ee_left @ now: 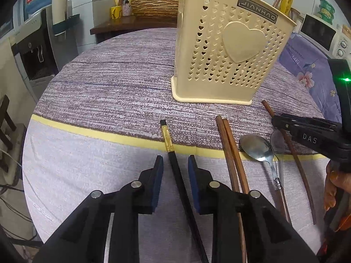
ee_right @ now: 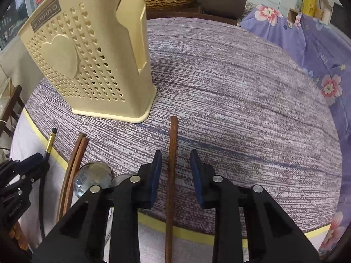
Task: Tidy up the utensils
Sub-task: 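Grasp a black chopstick with the left tool while the right tool grasps a wooden chopstick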
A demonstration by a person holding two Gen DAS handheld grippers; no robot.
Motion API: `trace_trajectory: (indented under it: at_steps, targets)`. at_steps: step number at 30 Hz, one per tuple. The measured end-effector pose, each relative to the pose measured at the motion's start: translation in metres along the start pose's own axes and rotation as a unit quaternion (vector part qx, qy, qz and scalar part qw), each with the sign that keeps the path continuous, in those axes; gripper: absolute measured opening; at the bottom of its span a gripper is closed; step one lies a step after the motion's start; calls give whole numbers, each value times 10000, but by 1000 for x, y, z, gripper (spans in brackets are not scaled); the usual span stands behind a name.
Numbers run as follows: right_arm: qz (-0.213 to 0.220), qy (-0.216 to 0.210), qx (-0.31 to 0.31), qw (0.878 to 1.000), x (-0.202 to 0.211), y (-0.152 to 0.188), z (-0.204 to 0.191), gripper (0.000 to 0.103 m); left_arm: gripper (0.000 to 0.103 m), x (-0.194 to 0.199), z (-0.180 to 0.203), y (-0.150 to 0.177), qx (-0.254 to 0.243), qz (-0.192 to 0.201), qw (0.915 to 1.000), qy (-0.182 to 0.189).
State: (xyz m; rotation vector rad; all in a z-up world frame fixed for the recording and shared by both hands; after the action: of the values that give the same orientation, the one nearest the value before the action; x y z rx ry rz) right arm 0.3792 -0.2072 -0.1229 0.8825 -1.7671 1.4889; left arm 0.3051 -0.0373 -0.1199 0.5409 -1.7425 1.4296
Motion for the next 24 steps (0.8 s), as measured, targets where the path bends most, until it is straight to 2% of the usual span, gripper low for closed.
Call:
trace_trajectory:
  at_steps: [1, 7, 16, 20, 24]
  targets:
    - [-9, -33, 37, 10000, 0, 1, -3, 18, 22, -2, 1, -3, -17, -2, 10000, 11]
    - [-26, -125, 172, 9998, -4, -4, -10, 10, 10, -11, 1, -15, -96, -47, 9999, 12]
    - [50, -345, -59, 9994, -3, -11, -6, 8, 9, -15, 3, -21, -186, -17, 9998, 28]
    - [254, -443, -207, 9985, 12, -14, 0, 8, 9, -13, 1, -24, -117, 41, 9999, 120]
    - [611, -527, -309, 9963, 44, -20, 7, 8, 9, 10, 0, -35, -40, 363, 9991, 237]
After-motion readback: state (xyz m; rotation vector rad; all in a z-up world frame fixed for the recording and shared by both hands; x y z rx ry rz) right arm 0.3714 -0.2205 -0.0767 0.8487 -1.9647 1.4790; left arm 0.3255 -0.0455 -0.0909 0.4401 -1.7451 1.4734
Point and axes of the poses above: each gripper's, at about its wrist camera, not at the fingertips, and x roughly against the way its jaws point, z to its right, y to its underside, the point moved 10 cm from there along -x, roughly the way its jaws point, and after that the axes turned 11 degrees about -x, right-handed, at the moved point
